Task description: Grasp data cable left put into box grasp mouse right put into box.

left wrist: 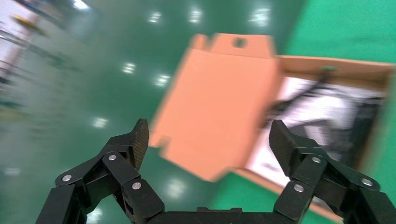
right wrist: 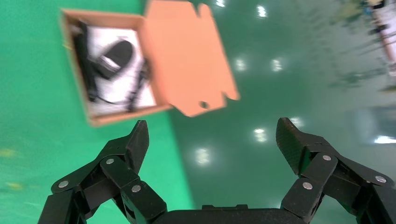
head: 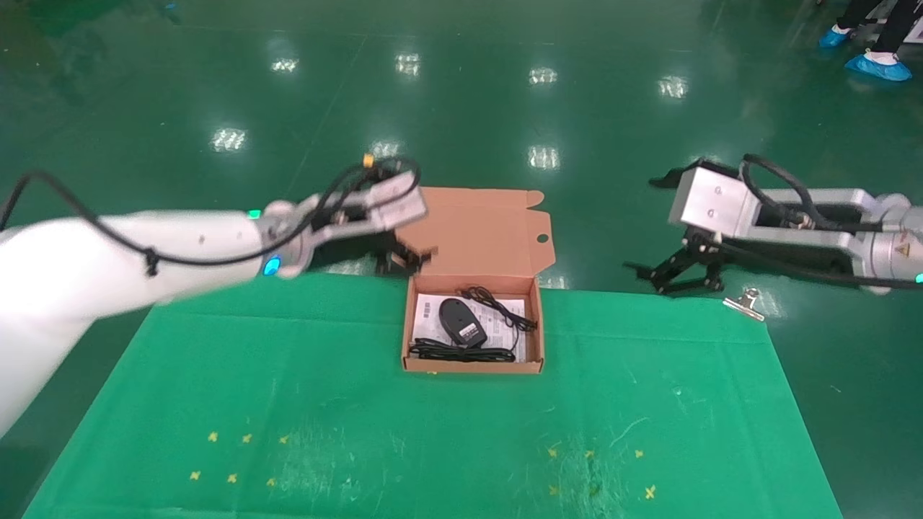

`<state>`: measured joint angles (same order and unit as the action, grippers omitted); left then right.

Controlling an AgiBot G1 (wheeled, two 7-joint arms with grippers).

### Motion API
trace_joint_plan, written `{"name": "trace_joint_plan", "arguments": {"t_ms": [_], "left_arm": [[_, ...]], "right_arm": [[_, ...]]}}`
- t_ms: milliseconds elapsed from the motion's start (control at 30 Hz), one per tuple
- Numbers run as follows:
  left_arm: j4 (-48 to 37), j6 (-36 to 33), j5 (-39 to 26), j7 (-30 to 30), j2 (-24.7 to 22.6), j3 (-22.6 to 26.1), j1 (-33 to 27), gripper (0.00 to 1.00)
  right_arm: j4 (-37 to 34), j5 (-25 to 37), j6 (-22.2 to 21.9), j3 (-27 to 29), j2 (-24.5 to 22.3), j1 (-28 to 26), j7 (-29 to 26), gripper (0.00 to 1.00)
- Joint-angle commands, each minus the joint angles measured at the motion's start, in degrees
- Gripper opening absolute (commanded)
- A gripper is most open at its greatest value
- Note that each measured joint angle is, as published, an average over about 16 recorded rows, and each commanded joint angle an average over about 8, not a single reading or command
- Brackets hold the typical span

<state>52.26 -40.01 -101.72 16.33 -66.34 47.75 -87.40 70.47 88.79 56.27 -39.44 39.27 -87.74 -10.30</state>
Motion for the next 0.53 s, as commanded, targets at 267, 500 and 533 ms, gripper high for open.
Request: {"name": "trace_joint_plan", "arguments": {"t_ms": [267, 500, 533], "left_arm": [[3.96, -8.49, 11.13, -1.04, 5.82, -5.9, 4.8, 1.0], [6.6, -14.14, 18.53, -1.73, 9.69, -9.82, 8.0, 1.0], [6.82, -14.61, 19.14, -1.78, 10.02, -10.15, 8.26, 1.0]], "right_arm": [[0.58, -8.72, 5.46, 4.35, -0.79, 4.86, -0.08, 1.0], [0.96, -14.51, 9.1, 7.24, -1.31, 8.1, -0.14, 1.0], [0.99, -14.99, 9.4, 7.48, -1.36, 8.36, -0.14, 1.0]]}}
